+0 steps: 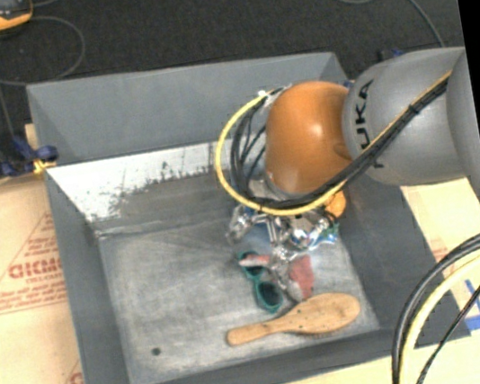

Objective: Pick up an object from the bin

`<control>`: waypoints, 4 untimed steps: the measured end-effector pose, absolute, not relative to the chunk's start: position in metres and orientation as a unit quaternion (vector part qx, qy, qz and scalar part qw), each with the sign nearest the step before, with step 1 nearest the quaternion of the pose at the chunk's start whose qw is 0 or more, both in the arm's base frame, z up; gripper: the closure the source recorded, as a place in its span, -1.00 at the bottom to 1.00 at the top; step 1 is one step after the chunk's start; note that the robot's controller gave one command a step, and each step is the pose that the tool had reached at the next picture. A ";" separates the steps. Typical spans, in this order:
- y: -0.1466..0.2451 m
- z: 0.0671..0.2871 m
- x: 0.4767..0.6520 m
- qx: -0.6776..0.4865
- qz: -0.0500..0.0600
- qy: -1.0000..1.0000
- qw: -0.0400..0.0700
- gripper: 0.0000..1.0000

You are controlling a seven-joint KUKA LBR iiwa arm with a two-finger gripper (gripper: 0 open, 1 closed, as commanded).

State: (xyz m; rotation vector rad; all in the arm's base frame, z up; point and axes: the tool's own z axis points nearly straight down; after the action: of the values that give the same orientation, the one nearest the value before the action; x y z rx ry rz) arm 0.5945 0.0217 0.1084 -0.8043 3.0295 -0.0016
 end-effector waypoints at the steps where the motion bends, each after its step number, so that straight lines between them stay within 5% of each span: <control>1: 0.026 0.100 0.559 -0.186 0.001 0.983 -0.002 -1.00; 2: 0.000 0.077 0.606 -0.438 0.001 0.899 0.004 1.00; 3: 0.000 0.077 0.606 -0.438 0.002 0.899 0.004 1.00; 4: -0.003 0.115 0.602 -0.443 0.001 0.896 -0.001 1.00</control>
Offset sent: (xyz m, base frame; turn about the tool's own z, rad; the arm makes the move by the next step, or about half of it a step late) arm 0.0075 -0.0241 -0.0384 -0.3909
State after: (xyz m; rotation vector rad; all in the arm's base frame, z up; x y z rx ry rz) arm 0.6019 -0.0032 0.1154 -1.3936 2.8171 0.0035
